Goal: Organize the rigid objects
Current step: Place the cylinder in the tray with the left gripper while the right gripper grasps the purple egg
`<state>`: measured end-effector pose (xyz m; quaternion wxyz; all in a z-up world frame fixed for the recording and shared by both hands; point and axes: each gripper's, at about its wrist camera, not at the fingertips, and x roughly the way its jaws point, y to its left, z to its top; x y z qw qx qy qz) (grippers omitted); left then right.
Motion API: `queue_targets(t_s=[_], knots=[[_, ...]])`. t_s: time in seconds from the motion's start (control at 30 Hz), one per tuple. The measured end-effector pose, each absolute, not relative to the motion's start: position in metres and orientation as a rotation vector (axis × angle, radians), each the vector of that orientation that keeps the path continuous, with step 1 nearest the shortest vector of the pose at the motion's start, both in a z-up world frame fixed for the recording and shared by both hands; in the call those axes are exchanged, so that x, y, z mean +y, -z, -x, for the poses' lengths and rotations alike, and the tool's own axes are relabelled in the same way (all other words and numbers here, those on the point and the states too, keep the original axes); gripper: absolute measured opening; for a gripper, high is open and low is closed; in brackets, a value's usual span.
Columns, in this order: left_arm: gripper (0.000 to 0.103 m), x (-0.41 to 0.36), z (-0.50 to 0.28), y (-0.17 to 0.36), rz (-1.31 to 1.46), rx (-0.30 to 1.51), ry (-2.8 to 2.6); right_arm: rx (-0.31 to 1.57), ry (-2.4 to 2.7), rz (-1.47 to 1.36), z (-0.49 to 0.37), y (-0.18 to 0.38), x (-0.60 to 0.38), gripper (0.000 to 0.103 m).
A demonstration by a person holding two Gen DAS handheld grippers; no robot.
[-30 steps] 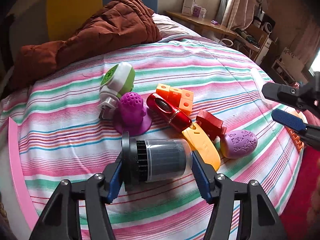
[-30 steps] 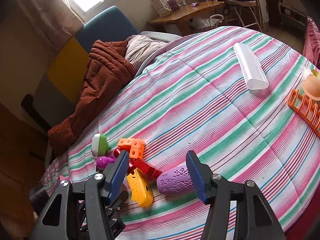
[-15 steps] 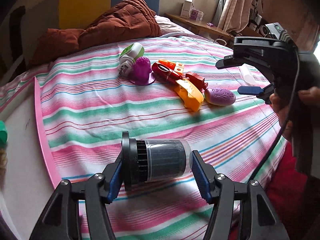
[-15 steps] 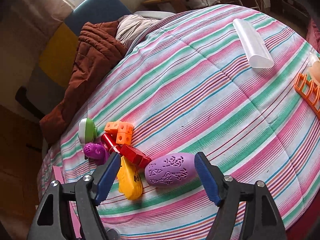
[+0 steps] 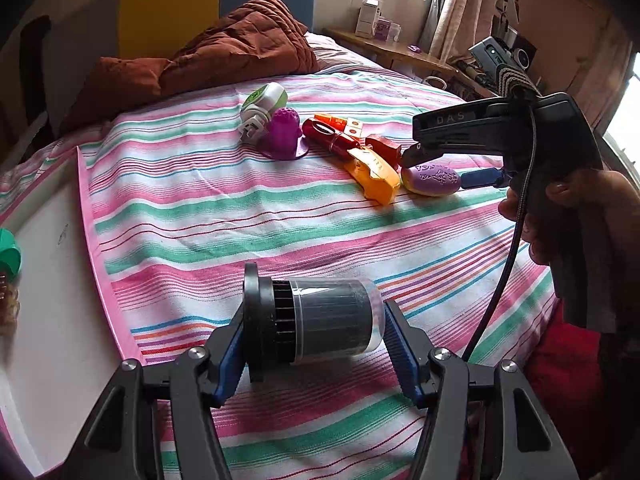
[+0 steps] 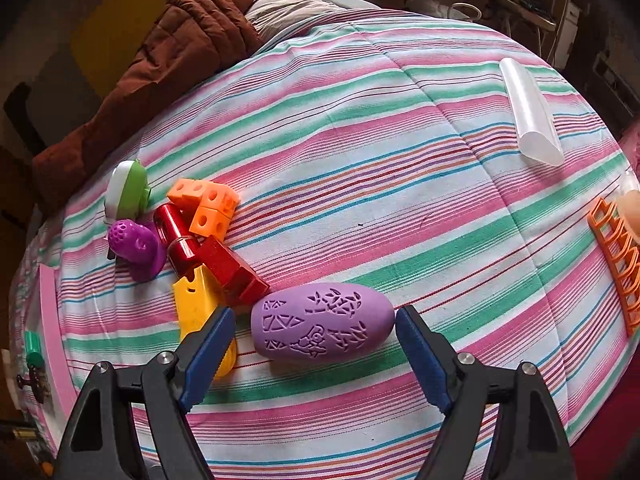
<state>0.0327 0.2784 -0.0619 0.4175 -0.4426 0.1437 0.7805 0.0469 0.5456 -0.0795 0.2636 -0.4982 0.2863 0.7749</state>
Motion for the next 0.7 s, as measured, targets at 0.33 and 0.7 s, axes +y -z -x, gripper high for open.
queue_targets(t_s=[0.33, 0.7], knots=[[0.063, 0.28, -0.033, 0.063, 1.1, 0.368, -1.962, 0.605, -2.062, 1.414, -0.037, 0.09, 0.539, 0.077], [0.063, 0.276, -0.032, 0.062, 1.091, 0.366, -1.984, 0.602, -2.044, 1.435, -0.04, 0.099, 0.542, 0.077]])
